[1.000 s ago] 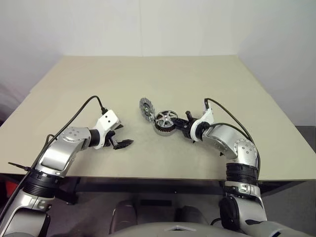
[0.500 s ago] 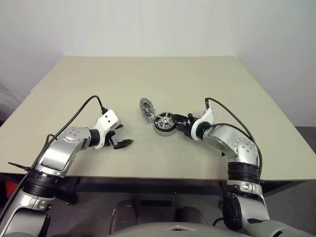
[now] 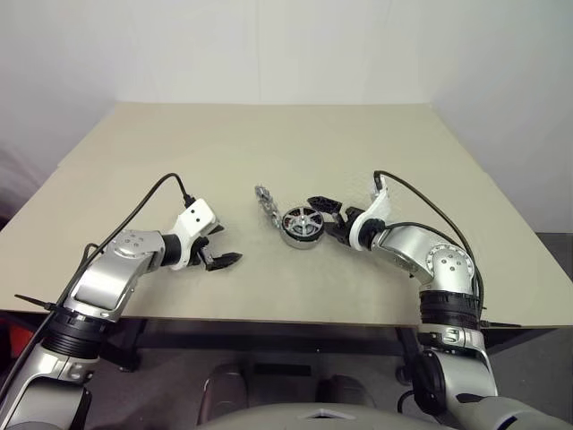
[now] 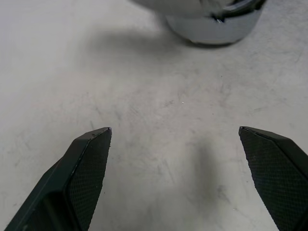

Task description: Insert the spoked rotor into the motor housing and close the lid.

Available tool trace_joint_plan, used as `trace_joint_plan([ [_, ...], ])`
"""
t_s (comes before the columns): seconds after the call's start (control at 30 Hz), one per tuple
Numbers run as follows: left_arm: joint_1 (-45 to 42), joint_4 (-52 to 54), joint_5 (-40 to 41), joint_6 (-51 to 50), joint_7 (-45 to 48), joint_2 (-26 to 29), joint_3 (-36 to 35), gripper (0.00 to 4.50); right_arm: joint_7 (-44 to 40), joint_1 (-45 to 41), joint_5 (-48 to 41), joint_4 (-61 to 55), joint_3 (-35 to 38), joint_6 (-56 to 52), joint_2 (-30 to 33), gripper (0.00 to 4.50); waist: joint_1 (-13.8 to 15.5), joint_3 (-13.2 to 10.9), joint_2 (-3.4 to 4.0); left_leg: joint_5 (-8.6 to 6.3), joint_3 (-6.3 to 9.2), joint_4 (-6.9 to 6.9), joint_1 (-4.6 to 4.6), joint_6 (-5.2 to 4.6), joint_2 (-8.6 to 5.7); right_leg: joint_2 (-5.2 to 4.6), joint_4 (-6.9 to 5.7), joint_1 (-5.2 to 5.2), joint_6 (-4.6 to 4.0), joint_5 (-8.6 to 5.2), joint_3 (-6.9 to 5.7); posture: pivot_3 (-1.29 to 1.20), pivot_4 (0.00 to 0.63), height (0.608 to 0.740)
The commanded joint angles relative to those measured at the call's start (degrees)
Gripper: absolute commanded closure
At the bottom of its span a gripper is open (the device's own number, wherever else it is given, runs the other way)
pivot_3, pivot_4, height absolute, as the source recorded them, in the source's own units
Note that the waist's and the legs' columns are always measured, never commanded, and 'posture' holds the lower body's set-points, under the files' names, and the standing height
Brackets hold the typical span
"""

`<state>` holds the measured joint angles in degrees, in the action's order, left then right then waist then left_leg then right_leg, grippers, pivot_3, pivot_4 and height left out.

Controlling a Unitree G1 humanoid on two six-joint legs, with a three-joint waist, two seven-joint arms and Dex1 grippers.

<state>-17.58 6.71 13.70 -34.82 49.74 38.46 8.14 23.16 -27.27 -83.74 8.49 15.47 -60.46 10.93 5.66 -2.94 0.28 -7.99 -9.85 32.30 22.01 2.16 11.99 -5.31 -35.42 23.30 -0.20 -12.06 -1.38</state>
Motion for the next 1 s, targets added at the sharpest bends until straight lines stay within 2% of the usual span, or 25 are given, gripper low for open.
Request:
trace_joint_plan([
  [0.03, -1.4, 0.5, 0.0, 1.0, -0.2, 0.3, -1.5, 0.0, -1.5, -2.6, 1.8, -4.3, 0.6, 0.7, 1.5, 0.02, 0.0, 0.0, 0.0, 0.0, 0.0, 0.0, 0.01, 0.0, 0.0, 0.0, 0.0, 0.0, 0.0, 0.0, 0.0, 0.0, 0.0, 0.74],
  [0.13, -1.4, 0.5, -0.1, 1.1, -0.3, 0.2, -1.5, 0.0, -3.4, -3.5, 3.6, -6.4, -0.1, 0.9, 2.1, 0.02, 0.0, 0.0, 0.01, 0.0, 0.0, -0.01, 0.08, 0.0, 0.0, 0.0, 0.0, 0.05, 0.0, 0.0, 0.0, 0.0, 0.0, 0.74],
  [0.33, -1.3, 0.6, -0.1, 1.0, -0.4, 0.2, -1.5, 0.0, -13.5, -4.2, 14.3, -11.8, -5.0, 2.9, 6.1, 0.02, 0.0, 0.0, 0.01, 0.0, 0.0, -0.07, 0.08, -0.01, 0.04, 0.06, 0.01, 0.07, 0.0, 0.0, -0.01, 0.0, 0.0, 0.74],
  [0.53, -1.1, 0.8, -0.1, 1.0, -0.5, 0.2, -1.5, 0.0, -21.6, -2.7, 21.0, -14.4, -8.1, 3.4, 7.4, 0.02, -0.1, 0.0, 0.01, -0.01, 0.0, -0.05, 0.07, -0.02, 0.03, 0.06, 0.01, 0.06, 0.0, 0.0, 0.0, 0.0, 0.0, 0.74],
  [0.6, -1.2, 0.9, 0.0, 0.9, -0.6, 0.2, -1.5, 0.0, -26.1, -1.2, 27.4, -14.5, -12.0, 5.6, 9.8, 0.02, -0.1, 0.0, 0.01, -0.02, 0.0, -0.04, 0.06, -0.03, 0.03, 0.06, 0.01, 0.05, 0.0, 0.0, 0.0, 0.0, 0.0, 0.74],
  [0.73, -1.2, 0.8, -0.1, 1.0, -0.6, 0.1, -1.4, 0.0, -34.4, 2.2, 39.9, -11.7, -19.7, 12.5, 13.0, 0.94, 0.2, 0.0, -0.01, -0.02, 0.03, -0.03, 0.06, -0.03, 0.02, 0.04, 0.06, -0.01, 0.0, 0.0, -0.01, 0.0, 0.0, 0.74],
  [0.83, -1.2, 0.9, -0.2, 1.0, -0.7, 0.1, -1.4, 0.0, -37.7, 2.9, 45.4, -9.9, -21.7, 15.9, 12.9, 2.07, -0.1, 0.0, 0.01, -0.02, 0.03, -0.04, 0.07, -0.04, 0.03, 0.04, 0.08, 0.01, 0.0, 0.0, 0.0, 0.0, 0.0, 0.74],
  [1.0, -1.1, 0.9, -0.3, 1.1, -0.8, 0.2, -1.5, 0.0, -40.6, 2.6, 49.1, -9.5, -21.3, 17.0, 11.3, 3.86, -0.2, 0.0, 0.01, -0.03, 0.02, -0.04, 0.04, -0.05, 0.05, 0.08, 0.07, 0.01, -0.01, 0.0, 0.0, 0.0, 0.0, 0.74],
])
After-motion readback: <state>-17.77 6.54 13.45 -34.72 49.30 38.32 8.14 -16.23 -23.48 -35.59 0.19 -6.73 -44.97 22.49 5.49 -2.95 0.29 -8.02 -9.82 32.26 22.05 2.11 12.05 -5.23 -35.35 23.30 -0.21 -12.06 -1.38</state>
